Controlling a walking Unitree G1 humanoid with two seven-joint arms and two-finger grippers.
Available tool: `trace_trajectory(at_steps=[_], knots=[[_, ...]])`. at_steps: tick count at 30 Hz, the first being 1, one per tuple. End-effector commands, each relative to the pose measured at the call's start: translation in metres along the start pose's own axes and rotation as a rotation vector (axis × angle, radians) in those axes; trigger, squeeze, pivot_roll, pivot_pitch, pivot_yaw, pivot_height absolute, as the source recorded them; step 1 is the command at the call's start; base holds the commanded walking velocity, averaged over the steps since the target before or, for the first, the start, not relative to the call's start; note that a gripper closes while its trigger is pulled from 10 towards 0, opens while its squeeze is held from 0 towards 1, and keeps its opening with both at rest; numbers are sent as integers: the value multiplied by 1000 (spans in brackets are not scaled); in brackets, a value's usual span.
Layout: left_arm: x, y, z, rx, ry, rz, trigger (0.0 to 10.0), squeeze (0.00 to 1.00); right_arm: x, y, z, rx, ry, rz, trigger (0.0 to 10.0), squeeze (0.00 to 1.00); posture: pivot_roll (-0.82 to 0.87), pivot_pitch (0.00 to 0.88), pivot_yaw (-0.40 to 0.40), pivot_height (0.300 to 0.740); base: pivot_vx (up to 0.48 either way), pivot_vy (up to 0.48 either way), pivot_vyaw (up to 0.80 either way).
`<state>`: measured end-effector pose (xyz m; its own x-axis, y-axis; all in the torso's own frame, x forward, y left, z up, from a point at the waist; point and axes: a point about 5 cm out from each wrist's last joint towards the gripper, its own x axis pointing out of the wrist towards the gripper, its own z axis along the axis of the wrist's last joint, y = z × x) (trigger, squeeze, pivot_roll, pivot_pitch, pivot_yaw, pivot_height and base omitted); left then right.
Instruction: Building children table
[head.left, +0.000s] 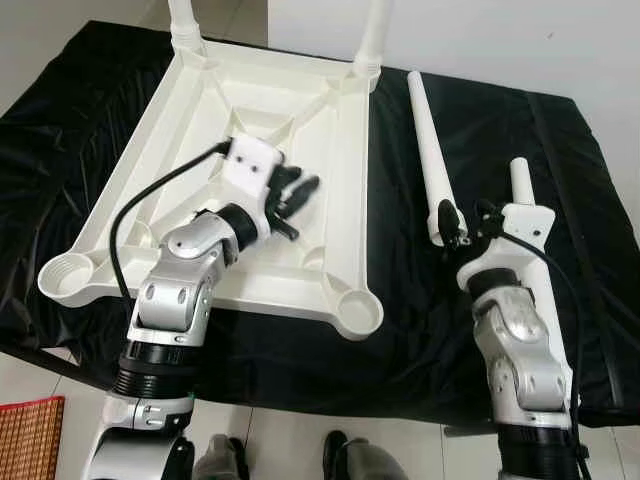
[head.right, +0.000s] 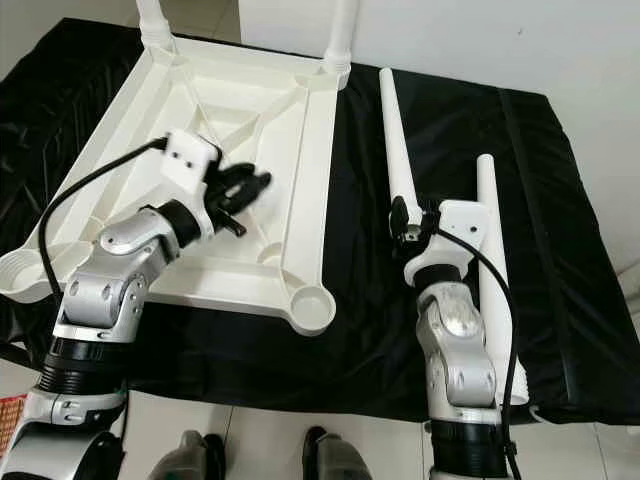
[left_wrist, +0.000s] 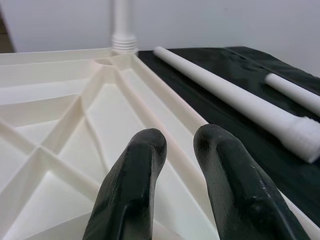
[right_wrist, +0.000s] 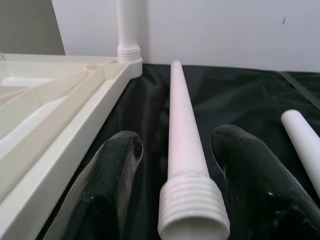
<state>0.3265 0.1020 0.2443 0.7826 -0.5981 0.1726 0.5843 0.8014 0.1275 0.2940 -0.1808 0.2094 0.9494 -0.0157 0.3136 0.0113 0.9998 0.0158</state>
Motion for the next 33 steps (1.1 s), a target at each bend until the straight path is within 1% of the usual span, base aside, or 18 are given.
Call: trace_trajectory(at_steps=[1, 4, 6, 7, 8, 9, 12, 13, 14, 18, 20, 21, 22, 26, 27, 31, 32, 33], knots=[[0, 0, -1, -11, 1, 24, 10000, 0, -1, -4, -4, -12, 8, -19, 10000, 0, 61, 187, -81, 740, 0, 0, 0], [2, 3, 2, -14, -29, 80, 10000, 0, 1, 2, -3, -4, -10, -4, 10000, 0, 90, 212, -63, 740, 0, 0, 0], [3, 4, 5, -17, -48, 103, 10000, 0, 1, 4, -3, -7, -19, 3, 10000, 0, 90, 212, -63, 740, 0, 0, 0], [4, 6, 7, -20, -57, 130, 10000, 0, 2, 6, -3, -4, -25, 4, 10000, 0, 101, 234, -62, 740, 0, 0, 0], [4, 6, 7, -20, -57, 130, 10000, 0, 2, 6, -3, -4, -25, 4, 10000, 0, 101, 234, -62, 740, 0, 0, 0], [4, 10, 8, -28, -58, 176, 10000, 0, 3, 8, -3, 5, -32, 4, 10000, 0, 104, 239, -65, 740, 0, 0, 0], [2, 14, 7, -39, -57, 234, 10000, 0, 3, 10, -4, 18, -36, 9, 10000, 0, 110, 248, -73, 740, 0, 0, 0], [2, 14, 7, -39, -57, 234, 10000, 0, 3, 10, -4, 18, -36, 9, 10000, 0, 110, 248, -73, 740, 0, 0, 0], [-1, 15, 6, -50, -62, 258, 10000, 0, 3, 11, -4, 18, -37, 9, 10000, 0, 109, 253, -78, 740, 0, 0, 0], [-3, 16, 8, -33, -81, 279, 10000, 0, 5, 10, -4, 24, -41, 12, 10000, 0, 110, 257, -96, 740, 0, 0, 0], [-4, 17, 9, -42, -98, 282, 10000, 0, 6, 11, -3, 24, -46, 16, 10000, 0, 110, 257, -96, 740, 0, 0, 0], [-6, 18, 10, -55, -102, 285, 10000, 0, 9, 11, -2, 24, -55, 17, 10000, 102, 111, 253, -103, 740, 0, 0, 0], [-6, 18, 10, -55, -103, 276, 10000, 0, 10, 11, -2, 22, -58, 16, 10000, 71, 103, 244, -111, 740, 0, 0, 0], [-6, 15, 12, -52, -117, 250, 10000, 0, 12, 10, -1, 19, -63, 15, 10000, 75, 97, 238, -121, 740, 0, 0, 0], [-6, 14, 14, -73, -133, 238, 10000, 1000, 14, 8, -1, 25, -62, 17, 10000, 1000, 86, 227, -137, 740, 0, 0, 0], [-6, 16, 15, -74, -125, 252, 10000, 1000, 15, 8, 0, 33, -66, 20, 10000, 1000, 78, 220, -142, 740, 0, 0, 0], [-6, 19, 15, -42, -110, 264, 10000, 690, 17, 6, 1, 18, -69, 5, 10000, 1000, 64, 213, -135, 740, 0, 0, 0], [-6, 19, 15, -42, -110, 264, 10000, 690, 17, 6, 1, 18, -69, 5, 10000, 1000, 64, 213, -135, 740, 0, 0, 0]])
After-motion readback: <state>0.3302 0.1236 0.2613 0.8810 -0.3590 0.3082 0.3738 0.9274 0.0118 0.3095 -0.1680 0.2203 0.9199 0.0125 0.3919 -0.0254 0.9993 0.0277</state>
